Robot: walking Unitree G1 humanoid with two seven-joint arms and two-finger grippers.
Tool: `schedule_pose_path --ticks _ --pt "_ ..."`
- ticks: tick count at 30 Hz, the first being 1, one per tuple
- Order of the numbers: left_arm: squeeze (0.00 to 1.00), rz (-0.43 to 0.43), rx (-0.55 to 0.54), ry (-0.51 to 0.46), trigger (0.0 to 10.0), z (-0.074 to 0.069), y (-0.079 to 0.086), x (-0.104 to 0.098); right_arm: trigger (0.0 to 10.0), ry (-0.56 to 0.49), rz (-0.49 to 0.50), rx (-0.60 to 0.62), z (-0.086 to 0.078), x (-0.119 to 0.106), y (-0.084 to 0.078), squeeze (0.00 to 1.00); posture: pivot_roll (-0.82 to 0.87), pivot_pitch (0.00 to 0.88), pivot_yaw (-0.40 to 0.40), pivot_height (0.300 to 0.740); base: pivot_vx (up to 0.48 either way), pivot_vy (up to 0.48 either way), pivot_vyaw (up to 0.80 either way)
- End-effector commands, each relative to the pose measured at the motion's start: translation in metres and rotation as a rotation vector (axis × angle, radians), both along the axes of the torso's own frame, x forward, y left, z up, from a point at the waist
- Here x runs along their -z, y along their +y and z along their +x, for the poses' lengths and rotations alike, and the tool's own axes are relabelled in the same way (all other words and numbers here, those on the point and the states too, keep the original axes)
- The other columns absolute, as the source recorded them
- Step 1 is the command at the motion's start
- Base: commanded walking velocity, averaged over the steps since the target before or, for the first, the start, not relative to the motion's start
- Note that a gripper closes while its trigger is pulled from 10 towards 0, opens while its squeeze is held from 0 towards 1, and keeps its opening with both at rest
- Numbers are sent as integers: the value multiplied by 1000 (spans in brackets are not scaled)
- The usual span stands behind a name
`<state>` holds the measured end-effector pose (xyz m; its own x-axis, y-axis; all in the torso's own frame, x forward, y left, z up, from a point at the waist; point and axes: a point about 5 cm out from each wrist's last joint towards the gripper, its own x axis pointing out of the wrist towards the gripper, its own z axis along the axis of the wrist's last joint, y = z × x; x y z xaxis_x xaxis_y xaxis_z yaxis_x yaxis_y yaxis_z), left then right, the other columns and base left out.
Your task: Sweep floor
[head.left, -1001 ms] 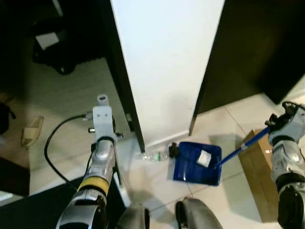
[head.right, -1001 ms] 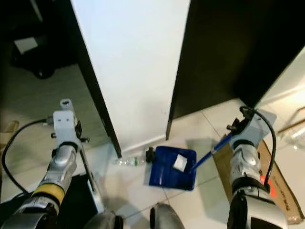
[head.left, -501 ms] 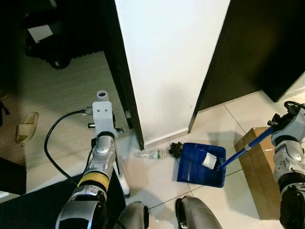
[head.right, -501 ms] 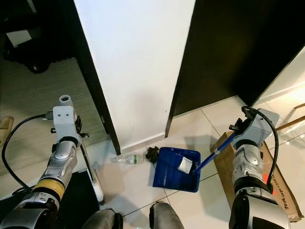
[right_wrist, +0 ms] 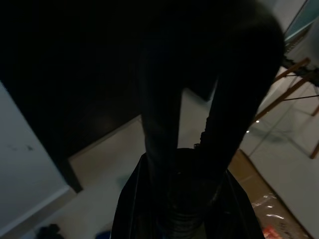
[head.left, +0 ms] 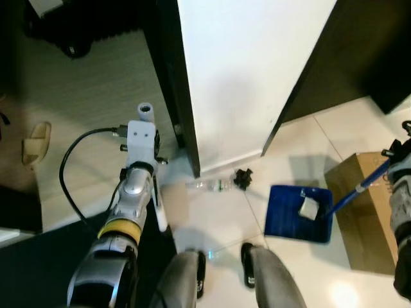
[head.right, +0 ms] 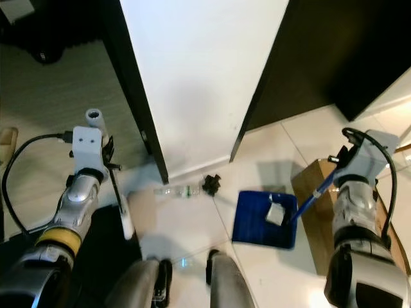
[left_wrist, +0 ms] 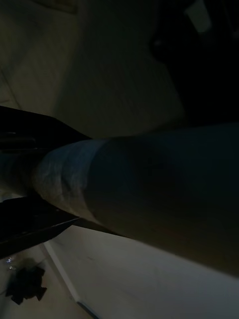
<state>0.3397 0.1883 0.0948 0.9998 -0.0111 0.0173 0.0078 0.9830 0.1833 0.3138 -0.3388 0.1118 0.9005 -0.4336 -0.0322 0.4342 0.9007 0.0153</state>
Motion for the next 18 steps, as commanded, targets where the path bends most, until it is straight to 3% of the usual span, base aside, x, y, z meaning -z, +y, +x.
schedule_pose_path --ticks 1,3,4,7,13,18 --pt "0 12 12 -23 10000 0 5 -4 10000 -37 41 26 -1 -4 -5 0 58 323 25 740 0 0 0" --pt "0 21 49 -47 10000 3 3 -11 10000 -63 46 17 3 -9 -3 0 63 359 35 740 0 0 0" --pt "0 50 122 -67 10000 13 -3 -23 10000 -103 28 -9 13 -23 2 0 81 401 45 740 0 0 0" --pt "0 83 168 -72 10000 19 -8 -30 10000 -114 2 -28 20 -31 6 0 91 412 50 740 0 0 0" --pt "0 159 220 -75 10000 24 -18 -33 10000 -82 -46 -50 25 -33 12 0 104 434 60 740 0 0 0" --pt "0 235 325 -54 10000 30 -44 -33 10000 -36 -48 -84 28 -19 29 0 99 446 66 740 0 0 0"
